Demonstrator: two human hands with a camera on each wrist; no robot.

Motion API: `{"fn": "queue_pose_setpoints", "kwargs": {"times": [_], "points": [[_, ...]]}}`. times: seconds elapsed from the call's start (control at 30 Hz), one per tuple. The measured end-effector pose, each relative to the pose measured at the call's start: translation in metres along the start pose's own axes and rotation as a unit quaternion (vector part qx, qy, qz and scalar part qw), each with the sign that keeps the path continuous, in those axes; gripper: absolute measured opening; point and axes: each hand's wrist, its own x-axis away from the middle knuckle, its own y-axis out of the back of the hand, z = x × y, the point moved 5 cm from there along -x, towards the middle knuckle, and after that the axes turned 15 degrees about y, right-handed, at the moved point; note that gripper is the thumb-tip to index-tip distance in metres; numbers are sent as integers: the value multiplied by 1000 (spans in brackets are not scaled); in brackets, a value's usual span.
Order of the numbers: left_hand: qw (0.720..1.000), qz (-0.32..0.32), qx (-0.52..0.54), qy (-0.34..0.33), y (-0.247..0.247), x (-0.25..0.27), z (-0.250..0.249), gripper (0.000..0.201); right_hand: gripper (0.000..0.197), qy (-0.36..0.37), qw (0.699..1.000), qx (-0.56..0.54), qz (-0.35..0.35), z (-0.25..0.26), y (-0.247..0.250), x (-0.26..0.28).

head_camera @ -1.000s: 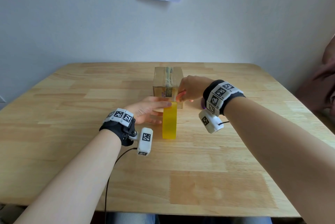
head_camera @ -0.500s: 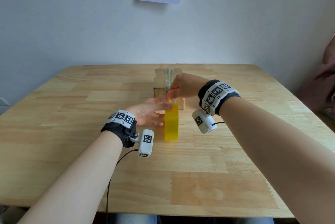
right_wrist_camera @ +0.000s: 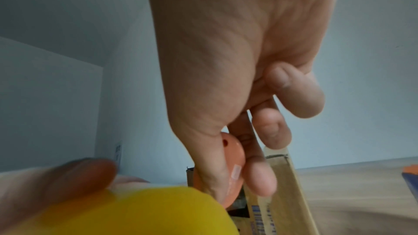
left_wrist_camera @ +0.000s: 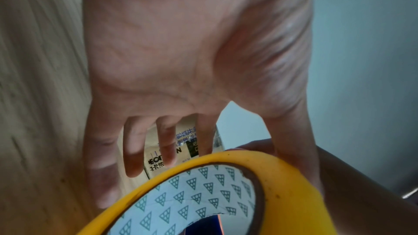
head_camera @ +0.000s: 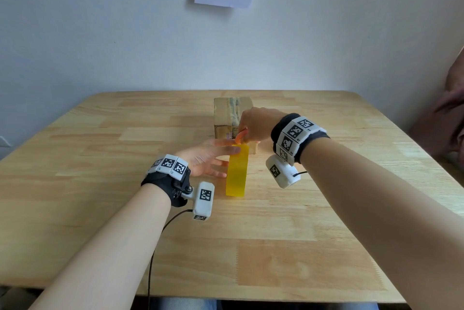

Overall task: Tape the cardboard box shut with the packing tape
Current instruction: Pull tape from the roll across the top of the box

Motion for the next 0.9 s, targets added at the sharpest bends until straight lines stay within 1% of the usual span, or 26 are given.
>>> {"fn": "queue_pose_setpoints", "kwargs": {"times": [0.1, 0.23, 0.37, 0.47, 0.53, 0.7, 0.83, 0.9], "points": [[1000, 8, -9, -4, -4, -1, -2, 104, 24, -5, 1000, -3, -6, -5, 0, 6], [1000, 0, -22, -6, -9, -1, -3, 112, 22, -4, 1000, -13, -11, -9, 3, 13], [1000, 0, -28, -5, -14, -1, -5, 107, 20, 3, 999, -26, -25, -13, 6, 22], [1000, 1, -26, 0, -14, 0, -4, 94, 17, 16, 999, -36, -29, -16, 7, 28], [1000, -2, -25, 3, -14, -1, -3, 100, 15, 12, 998, -34, -43, -20, 9, 31], [1000, -4, -25, 7, -15, 2, -3, 111, 20, 10, 995, -38, -94, -22, 15, 37], [1000, 1, -18, 6, -17, 5, -3, 110, 24, 7, 992, -25, -125, -24, 14, 38], [1000, 1, -12, 9, -17, 7, -2, 109, 24, 15, 992, -31, -122, -21, 10, 36]]}}
